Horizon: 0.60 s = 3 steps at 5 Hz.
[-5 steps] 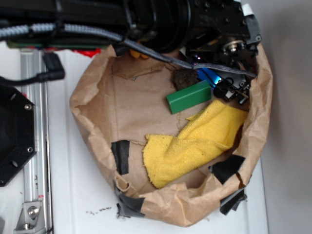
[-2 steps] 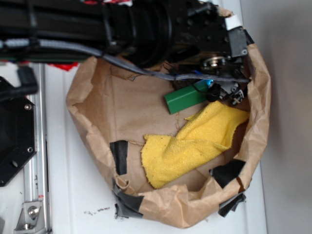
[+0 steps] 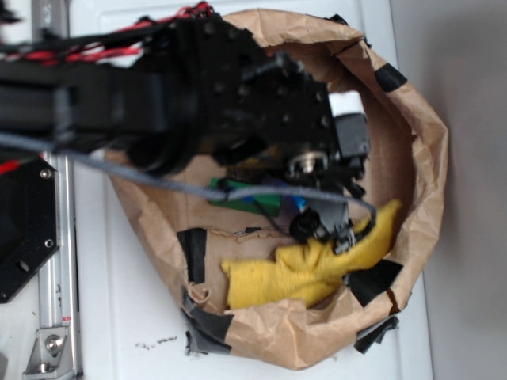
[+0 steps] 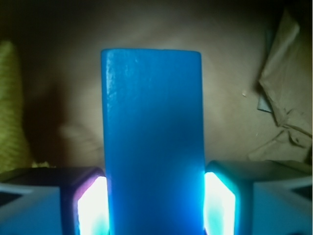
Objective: Grab the blue block.
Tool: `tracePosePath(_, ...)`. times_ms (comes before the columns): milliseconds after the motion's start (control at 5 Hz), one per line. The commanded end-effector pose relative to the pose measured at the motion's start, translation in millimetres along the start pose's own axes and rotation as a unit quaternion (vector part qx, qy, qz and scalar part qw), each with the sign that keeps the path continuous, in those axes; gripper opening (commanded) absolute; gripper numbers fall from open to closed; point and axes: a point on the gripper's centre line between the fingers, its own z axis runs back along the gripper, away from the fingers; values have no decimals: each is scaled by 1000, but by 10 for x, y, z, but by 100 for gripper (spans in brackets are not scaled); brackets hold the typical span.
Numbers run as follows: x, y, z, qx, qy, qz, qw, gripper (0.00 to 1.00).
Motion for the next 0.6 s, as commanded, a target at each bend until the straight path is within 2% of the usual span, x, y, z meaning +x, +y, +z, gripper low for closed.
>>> tracePosePath(0,40,-40,337,-2,-36,-58,998,0)
tracePosePath(200,44,-39,338,4,-36,-71,997,0)
tracePosePath(400,52,-17,457,-7,-22,-164,986,0)
